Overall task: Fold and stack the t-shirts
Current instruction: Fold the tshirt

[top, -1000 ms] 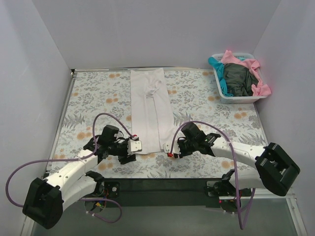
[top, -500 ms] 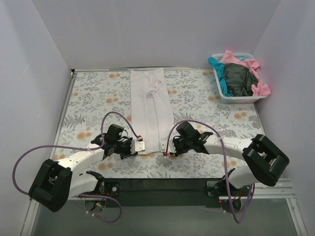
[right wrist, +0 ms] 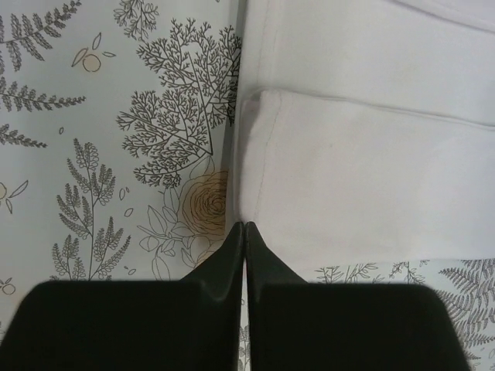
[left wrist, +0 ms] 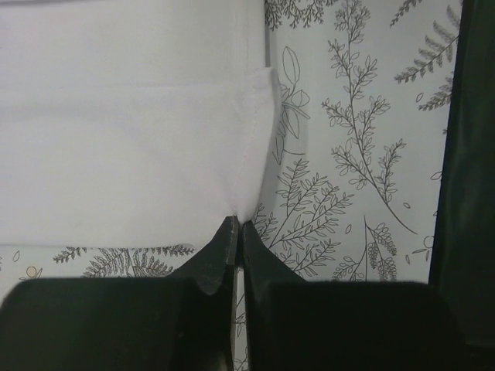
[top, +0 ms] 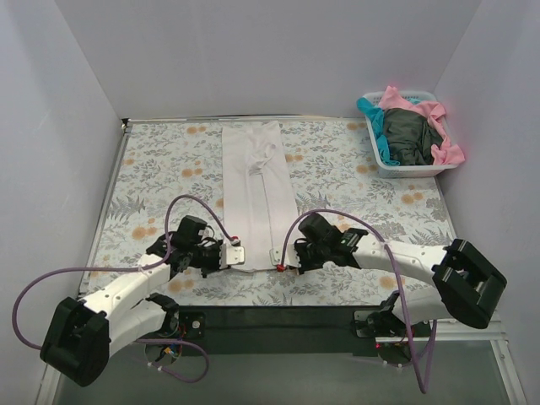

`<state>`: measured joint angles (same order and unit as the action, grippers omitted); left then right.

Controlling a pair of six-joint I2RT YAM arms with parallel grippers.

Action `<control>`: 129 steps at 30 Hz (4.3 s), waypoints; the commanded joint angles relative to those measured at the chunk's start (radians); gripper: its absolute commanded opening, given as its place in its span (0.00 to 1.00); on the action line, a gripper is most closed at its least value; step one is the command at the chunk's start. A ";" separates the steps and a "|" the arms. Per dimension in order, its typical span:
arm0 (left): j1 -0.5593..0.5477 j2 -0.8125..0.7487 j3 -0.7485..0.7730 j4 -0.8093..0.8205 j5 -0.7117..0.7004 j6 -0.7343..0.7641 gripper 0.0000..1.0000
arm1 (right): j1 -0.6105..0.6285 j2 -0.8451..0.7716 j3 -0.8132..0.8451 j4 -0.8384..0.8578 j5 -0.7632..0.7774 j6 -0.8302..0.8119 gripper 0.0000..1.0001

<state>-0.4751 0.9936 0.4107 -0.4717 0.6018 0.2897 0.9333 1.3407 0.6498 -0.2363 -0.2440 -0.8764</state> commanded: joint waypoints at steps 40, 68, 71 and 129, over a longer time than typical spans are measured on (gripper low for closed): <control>0.286 0.708 0.648 0.304 -0.027 -0.187 0.00 | -0.399 0.586 0.769 -0.038 -0.072 -0.248 0.01; 0.300 0.912 0.786 0.372 -0.151 -0.207 0.07 | -0.438 0.845 1.083 -0.026 -0.038 -0.179 0.24; 0.300 0.896 0.797 0.372 -0.161 -0.228 0.36 | -0.444 0.825 1.096 -0.026 -0.021 -0.145 0.39; 0.135 0.013 0.149 -0.070 -0.028 -0.123 0.51 | -0.214 0.014 0.182 -0.096 -0.065 0.133 0.40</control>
<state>-0.3386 0.9825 0.5945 -0.5369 0.5838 0.0841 0.6468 1.3743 0.9009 -0.4717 -0.4538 -0.6720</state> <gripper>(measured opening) 0.501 0.395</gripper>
